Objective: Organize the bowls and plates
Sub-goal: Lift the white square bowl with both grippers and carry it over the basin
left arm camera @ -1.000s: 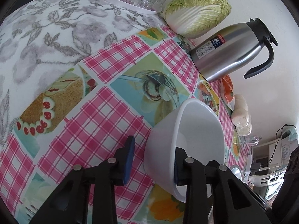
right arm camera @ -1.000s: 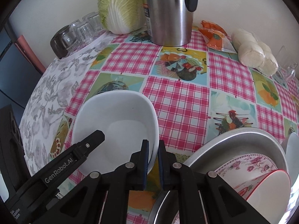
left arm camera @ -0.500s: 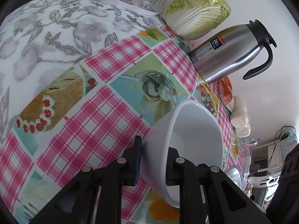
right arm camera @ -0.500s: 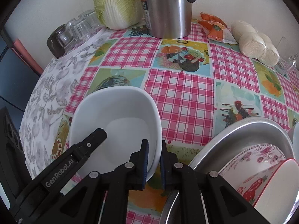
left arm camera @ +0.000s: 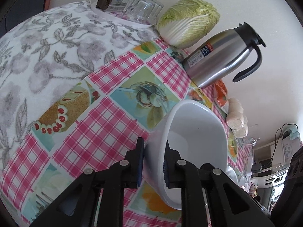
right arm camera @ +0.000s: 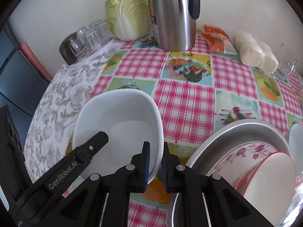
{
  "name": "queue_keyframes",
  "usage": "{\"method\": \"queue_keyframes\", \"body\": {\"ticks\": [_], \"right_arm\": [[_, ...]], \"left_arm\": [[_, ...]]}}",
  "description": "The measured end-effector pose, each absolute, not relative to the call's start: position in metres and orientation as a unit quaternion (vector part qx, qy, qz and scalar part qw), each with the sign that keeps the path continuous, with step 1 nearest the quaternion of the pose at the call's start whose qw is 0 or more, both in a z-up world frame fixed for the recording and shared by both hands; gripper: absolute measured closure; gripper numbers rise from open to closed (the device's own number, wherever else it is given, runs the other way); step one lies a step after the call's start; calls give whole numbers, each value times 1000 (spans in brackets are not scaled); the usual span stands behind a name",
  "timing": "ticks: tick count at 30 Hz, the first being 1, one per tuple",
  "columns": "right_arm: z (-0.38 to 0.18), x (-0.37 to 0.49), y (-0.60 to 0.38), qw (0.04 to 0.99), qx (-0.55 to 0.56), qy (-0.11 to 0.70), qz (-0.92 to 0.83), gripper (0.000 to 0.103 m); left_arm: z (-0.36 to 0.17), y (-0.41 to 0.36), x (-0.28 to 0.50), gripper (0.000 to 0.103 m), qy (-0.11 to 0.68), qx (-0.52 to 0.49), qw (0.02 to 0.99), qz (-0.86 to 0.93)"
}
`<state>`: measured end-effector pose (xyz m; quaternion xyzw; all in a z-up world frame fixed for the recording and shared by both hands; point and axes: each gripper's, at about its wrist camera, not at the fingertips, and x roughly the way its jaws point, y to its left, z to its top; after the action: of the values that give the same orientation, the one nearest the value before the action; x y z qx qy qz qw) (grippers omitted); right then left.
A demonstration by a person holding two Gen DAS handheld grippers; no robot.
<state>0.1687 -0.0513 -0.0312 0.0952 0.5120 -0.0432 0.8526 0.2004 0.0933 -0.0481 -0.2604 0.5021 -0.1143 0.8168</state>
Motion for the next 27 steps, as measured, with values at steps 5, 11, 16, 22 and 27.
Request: {"method": "queue_keyframes", "body": {"ticks": [5,11,16,22,27], "right_arm": [[-7,155,-59,868,99,485,-44,90],[20,131,-68,885,105,451,-38,90],[44,110,-74,901,108,419,-36,90],[67,82,-86,912,131,387,-32,90],[74,57,-107,919,158,358,-33,90]], "left_arm": [[-23,84,187,85,480,-252,831,-123],[9,75,172,85,450,-237,850,-138],[35,65,155,85,428,-221,864,-148],[64,54,132,85,400,-203,878,-166],[80,36,117,85,384,-174,888,-184]]}}
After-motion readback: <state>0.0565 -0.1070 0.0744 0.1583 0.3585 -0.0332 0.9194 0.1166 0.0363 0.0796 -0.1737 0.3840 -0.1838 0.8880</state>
